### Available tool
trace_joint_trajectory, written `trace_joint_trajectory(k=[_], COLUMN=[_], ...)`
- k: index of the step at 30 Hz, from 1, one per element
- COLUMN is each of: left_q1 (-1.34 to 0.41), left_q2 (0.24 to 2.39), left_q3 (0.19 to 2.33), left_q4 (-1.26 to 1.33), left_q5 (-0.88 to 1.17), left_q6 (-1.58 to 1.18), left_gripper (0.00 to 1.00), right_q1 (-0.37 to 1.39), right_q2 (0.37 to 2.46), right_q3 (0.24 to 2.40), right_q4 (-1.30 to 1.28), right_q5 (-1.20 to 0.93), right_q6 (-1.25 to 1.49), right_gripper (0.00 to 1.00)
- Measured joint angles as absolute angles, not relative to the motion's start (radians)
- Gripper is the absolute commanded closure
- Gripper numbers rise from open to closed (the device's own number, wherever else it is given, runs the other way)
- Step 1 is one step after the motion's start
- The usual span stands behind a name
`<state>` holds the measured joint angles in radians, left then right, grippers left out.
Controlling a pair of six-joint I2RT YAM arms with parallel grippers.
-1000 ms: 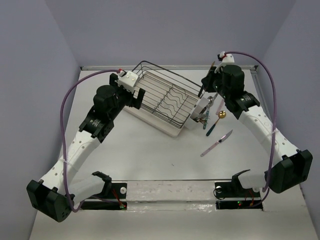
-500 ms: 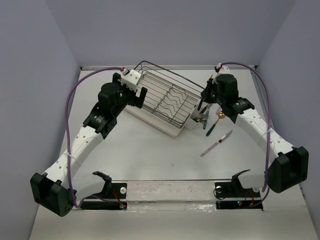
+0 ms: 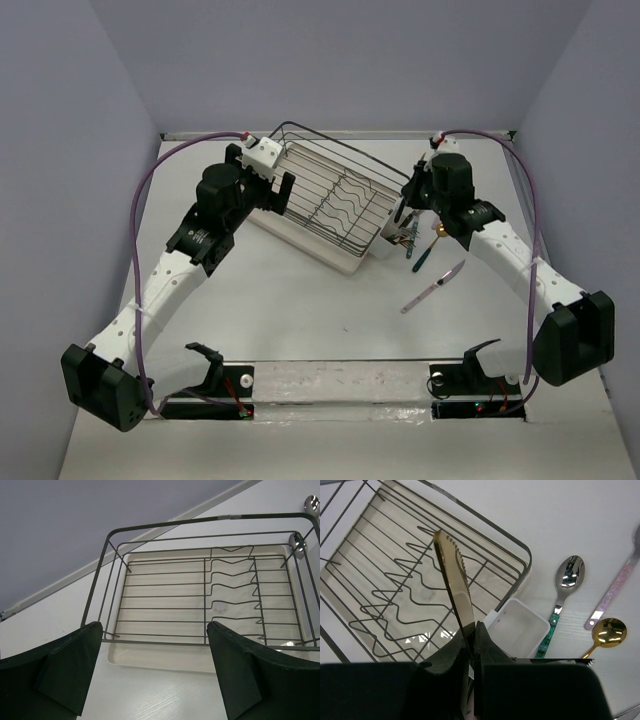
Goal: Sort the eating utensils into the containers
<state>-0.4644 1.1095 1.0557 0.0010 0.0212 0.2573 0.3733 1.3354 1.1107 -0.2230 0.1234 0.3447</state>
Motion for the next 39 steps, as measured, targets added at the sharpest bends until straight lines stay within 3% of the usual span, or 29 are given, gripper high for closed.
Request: trace_joint_trajectory(k=[2,10,20,28,35,39], left_q1=[-0.464,-0.464,-0.464,-0.464,-0.464,-0.462], left_q2=[1.110,1.110,1.102,1.089,1.054,1.032], left_q3=[1.056,1.056,1.055,1.055,1.028,1.000], left_q4=[0.003,0.004,0.004,0.006,0.018,0.019], left_q5=[0.021,0.021,0.021,0.021,-0.006,-0.014], left_q6=[0.258,0.266,0.276,0.277,0.276,0.276], left_gripper=[0.01,0.01,0.01,0.01,0.01,0.01], right_q1=[0.373,0.373,0.373,0.373,0.299,0.196], right_q2=[1.335,1.293,1.256,1.205,1.217,1.228], right_q3=[1.096,1.034,1.032,1.132,1.435,1.465], right_q4=[-0.212,-0.184,-0.148,-0.161,-0.266,-0.327], right_q5=[0.123,0.114,0.101,0.111,0.201,0.205], right_q6=[0.345,0.339,0.308,0.266,0.221,0.233], right_gripper=[0.96,0.61,0.48,0.30,0.28,0.28])
